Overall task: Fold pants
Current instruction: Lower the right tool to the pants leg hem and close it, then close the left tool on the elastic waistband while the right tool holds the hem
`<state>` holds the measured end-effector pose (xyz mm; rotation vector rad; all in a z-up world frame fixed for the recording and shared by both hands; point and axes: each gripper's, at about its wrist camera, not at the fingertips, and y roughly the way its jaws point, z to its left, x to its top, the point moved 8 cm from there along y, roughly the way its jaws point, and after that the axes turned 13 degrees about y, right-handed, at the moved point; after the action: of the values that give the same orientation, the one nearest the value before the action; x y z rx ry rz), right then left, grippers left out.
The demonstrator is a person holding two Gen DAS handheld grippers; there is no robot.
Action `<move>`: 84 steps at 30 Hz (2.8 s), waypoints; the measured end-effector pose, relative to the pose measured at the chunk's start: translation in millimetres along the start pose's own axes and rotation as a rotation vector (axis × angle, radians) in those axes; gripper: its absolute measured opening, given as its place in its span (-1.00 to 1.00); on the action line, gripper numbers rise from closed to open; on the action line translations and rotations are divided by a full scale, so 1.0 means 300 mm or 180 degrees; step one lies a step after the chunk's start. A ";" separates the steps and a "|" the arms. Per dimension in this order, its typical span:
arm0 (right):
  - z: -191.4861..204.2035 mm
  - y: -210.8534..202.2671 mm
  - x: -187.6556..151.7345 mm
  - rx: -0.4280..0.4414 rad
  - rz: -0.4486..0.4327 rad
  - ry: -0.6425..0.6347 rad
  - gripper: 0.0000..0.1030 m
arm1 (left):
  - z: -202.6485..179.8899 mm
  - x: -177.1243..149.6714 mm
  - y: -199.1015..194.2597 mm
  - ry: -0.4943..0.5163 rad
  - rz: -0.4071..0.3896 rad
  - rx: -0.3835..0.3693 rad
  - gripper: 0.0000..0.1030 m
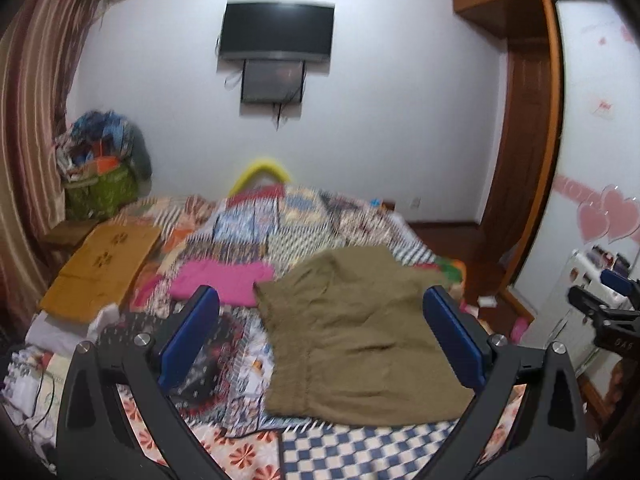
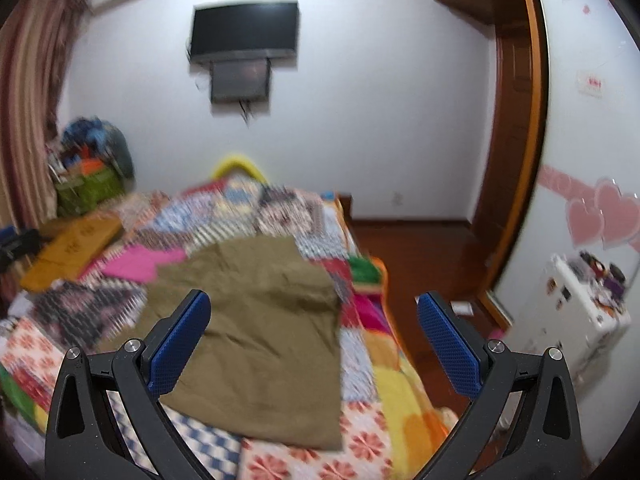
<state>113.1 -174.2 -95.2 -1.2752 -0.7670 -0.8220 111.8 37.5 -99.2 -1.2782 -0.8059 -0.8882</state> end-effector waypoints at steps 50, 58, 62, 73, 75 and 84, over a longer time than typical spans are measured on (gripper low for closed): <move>-0.196 0.320 -0.509 0.0230 0.2154 0.0252 -0.72 | -0.073 -0.566 0.347 0.0082 0.1661 -0.0609 -0.05; -0.232 0.325 -0.469 0.0224 0.2256 0.0330 -0.67 | -0.032 -0.541 0.298 0.0124 0.1692 -0.0576 0.17; -0.235 0.342 -0.378 0.0191 0.2077 0.0346 -0.32 | 0.031 -0.466 0.278 0.0171 0.1537 -0.0385 0.39; -0.126 0.540 -0.130 0.0267 0.1520 0.0080 -0.11 | 0.193 -0.324 0.567 0.0043 0.1427 -0.0165 0.45; -0.110 0.607 -0.095 0.0267 0.1440 0.0060 0.04 | 0.206 -0.318 0.638 -0.0003 0.1457 -0.0211 0.45; -0.054 0.896 -0.064 0.0246 0.1522 -0.0036 0.06 | 0.224 -0.353 0.932 -0.0223 0.1653 -0.0367 0.45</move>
<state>335.5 -161.2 -247.7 -1.3220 -0.4667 -0.3946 313.3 134.3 -308.8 -1.5331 -0.4433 -0.4773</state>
